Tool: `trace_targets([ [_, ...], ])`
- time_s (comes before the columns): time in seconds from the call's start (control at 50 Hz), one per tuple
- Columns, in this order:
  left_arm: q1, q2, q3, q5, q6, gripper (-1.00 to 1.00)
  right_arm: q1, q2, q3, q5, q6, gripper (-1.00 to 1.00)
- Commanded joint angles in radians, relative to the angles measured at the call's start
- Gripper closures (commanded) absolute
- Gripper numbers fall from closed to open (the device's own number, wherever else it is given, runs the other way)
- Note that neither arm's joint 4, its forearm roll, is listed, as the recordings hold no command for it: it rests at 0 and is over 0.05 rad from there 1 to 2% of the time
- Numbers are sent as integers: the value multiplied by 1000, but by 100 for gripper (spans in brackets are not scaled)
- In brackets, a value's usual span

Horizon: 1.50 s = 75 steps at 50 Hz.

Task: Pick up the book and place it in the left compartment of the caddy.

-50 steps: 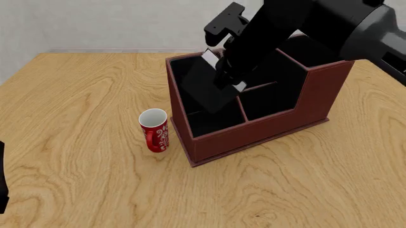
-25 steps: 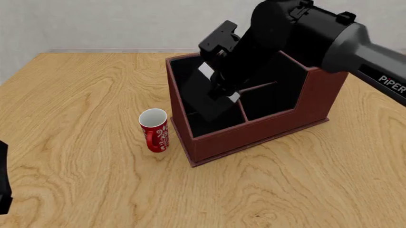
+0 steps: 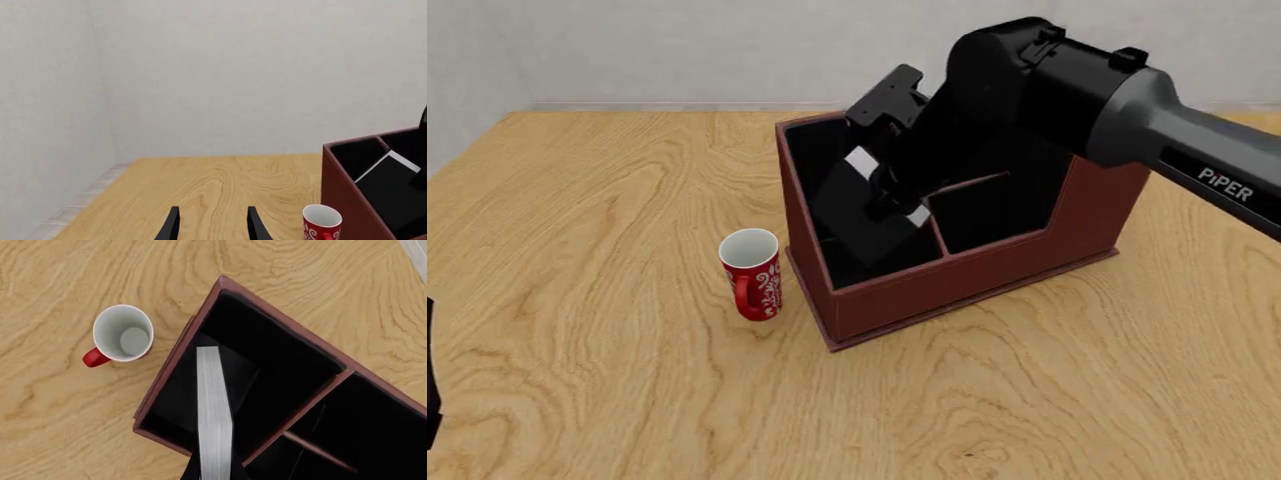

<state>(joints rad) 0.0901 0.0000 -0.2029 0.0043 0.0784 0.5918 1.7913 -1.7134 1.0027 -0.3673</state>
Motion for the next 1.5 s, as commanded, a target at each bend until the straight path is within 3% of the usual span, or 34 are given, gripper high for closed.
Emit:
trace_targets([
  [0.02,1,0,-10,9,0,-100,2,5,10,-26,27,100],
  [0.62,-4,0,-27,24,-4,-100,-2,19,5,-37,20,100],
  [0.64,-3,0,-27,24,-4,-100,-8,17,9,-40,11,-100],
  [1.1,-8,0,-39,30,-2,-100,-1,3,14,-33,12,-100],
  [1.5,-20,0,-51,31,-8,-100,-8,-73,-144,100,9,-100],
])
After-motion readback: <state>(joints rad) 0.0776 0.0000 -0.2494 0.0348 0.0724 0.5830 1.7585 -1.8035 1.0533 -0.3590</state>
